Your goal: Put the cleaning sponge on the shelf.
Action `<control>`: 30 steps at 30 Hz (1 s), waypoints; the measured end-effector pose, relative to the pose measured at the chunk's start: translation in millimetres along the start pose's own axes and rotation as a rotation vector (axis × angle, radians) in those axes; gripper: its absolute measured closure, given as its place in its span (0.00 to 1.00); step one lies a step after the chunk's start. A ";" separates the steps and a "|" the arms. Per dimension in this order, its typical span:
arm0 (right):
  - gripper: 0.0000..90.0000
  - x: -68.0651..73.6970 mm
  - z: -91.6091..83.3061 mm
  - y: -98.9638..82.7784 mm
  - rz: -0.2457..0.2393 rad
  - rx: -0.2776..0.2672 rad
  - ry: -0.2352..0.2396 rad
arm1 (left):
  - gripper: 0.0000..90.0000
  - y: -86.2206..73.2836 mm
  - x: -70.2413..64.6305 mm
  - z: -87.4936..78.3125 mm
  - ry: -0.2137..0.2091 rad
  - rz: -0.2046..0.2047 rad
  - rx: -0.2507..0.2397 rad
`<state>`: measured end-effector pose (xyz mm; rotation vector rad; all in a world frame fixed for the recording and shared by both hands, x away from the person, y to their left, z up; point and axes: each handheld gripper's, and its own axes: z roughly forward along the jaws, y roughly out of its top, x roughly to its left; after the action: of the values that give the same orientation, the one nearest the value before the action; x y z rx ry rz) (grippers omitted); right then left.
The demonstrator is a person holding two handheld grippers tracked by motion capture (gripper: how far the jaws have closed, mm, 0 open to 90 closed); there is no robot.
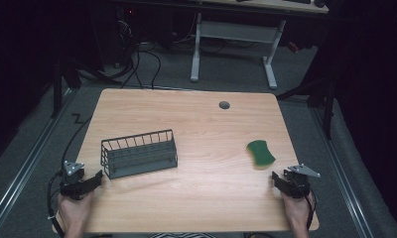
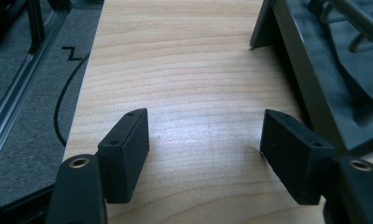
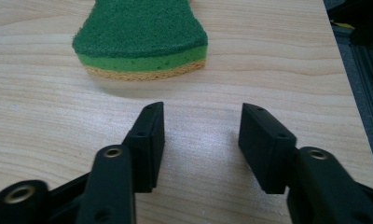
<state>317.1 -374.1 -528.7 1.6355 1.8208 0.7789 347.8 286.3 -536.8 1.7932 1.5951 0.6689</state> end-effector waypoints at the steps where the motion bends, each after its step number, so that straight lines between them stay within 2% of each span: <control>1: 0.61 0.3 -0.4 -0.2 -0.001 -0.006 0.002 | 0.38 -0.5 0.0 -0.7 -0.001 0.002 0.001; 9: 0.65 5.4 -4.8 0.9 -0.004 -0.035 0.040 | 0.41 -3.7 -0.2 -13.5 -0.021 0.016 -0.010; 16: 0.67 22.1 -11.7 14.9 -0.046 -0.082 0.096 | 0.43 -3.4 -2.0 -31.3 -0.042 0.030 -0.040; 22: 0.69 50.6 -11.5 36.0 -0.127 -0.113 0.174 | 0.46 -2.6 -5.7 -41.6 -0.080 0.036 -0.053; 23: 0.69 62.0 -8.9 43.5 -0.145 -0.114 0.211 | 0.47 -2.4 -6.8 -42.8 -0.088 0.038 -0.055; 24: 0.69 62.0 -8.9 43.5 -0.145 -0.114 0.211 | 0.47 -2.1 -7.9 -44.0 -0.094 0.042 -0.053; 26: 0.69 73.7 -5.0 51.2 -0.165 -0.109 0.251 | 0.48 -1.2 -10.5 -45.8 -0.103 0.050 -0.053; 27: 0.69 87.9 0.0 60.0 -0.189 -0.104 0.301 | 0.48 -0.6 -12.2 -46.4 -0.110 0.053 -0.053; 29: 0.69 92.9 1.7 63.1 -0.194 -0.099 0.318 | 0.49 0.4 -14.4 -46.9 -0.124 0.056 -0.051; 30: 0.69 99.5 4.5 67.0 -0.202 -0.097 0.342 | 0.49 1.0 -15.8 -46.9 -0.130 0.058 -0.049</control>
<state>355.7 -269.2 -485.0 1.2910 2.1050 1.0868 311.9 276.6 -504.1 1.8151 1.4338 0.6000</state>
